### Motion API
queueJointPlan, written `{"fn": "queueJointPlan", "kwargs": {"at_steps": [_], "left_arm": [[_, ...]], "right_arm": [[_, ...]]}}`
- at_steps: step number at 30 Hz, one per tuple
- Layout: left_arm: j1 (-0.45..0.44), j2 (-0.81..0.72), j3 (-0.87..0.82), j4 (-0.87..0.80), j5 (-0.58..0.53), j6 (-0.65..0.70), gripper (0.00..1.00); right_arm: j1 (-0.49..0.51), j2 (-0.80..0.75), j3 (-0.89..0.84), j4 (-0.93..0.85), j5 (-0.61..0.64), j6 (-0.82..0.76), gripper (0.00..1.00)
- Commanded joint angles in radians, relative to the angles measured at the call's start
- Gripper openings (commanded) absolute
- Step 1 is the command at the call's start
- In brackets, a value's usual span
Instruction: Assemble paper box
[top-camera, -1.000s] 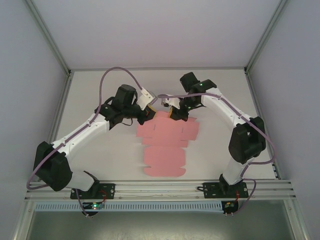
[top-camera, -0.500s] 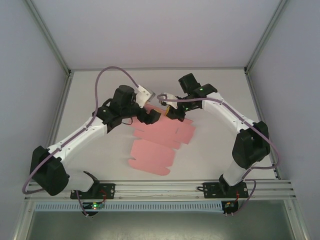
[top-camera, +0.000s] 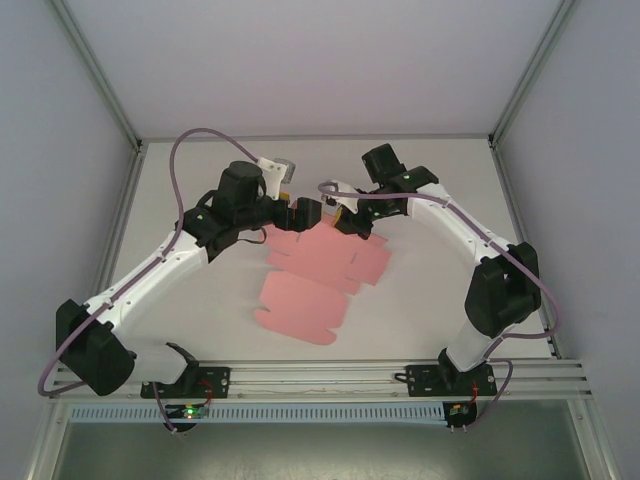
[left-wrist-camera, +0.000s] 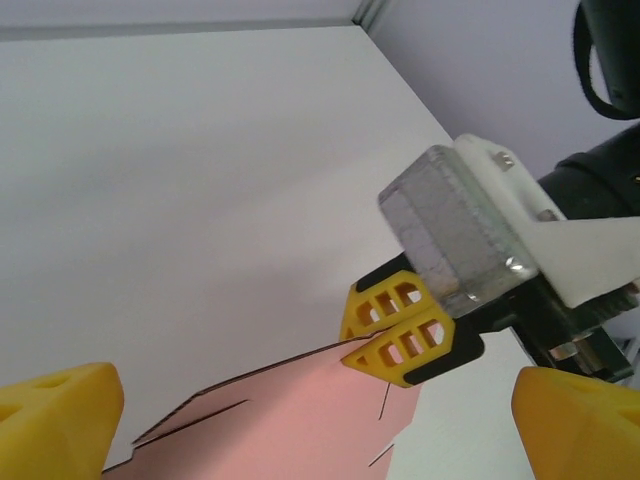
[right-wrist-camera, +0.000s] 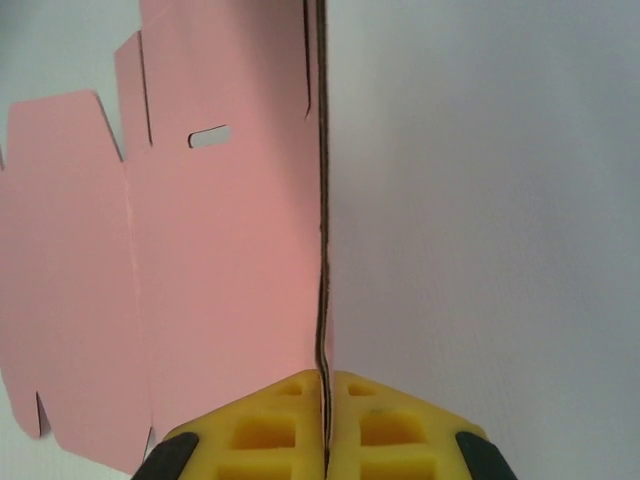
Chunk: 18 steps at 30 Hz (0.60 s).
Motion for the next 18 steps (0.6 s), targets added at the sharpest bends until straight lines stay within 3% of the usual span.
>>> {"fn": "queueJointPlan", "kwargs": {"at_steps": [1,4,8,16,18], "left_arm": [[0.015,-0.040,-0.020,-0.033,-0.067,-0.074,1.00],[0.019,-0.001,-0.007,-0.047,-0.053,-0.045,1.00],[0.042,0.056,0.023,-0.033,0.018,-0.037,0.84],[0.053,0.116,0.017,0.055,0.174,-0.005,0.83],[0.053,0.128,0.026,0.055,0.186,0.021,0.77]], "right_arm": [[-0.012,-0.014,-0.007,0.005,-0.032,0.005,0.00],[-0.012,-0.026,-0.012,-0.008,-0.092,-0.034,0.00],[-0.013,-0.028,-0.011,-0.018,-0.112,-0.046,0.00],[-0.011,-0.027,-0.011,-0.029,-0.137,-0.062,0.00],[-0.012,-0.022,-0.006,-0.046,-0.152,-0.077,0.00]]}}
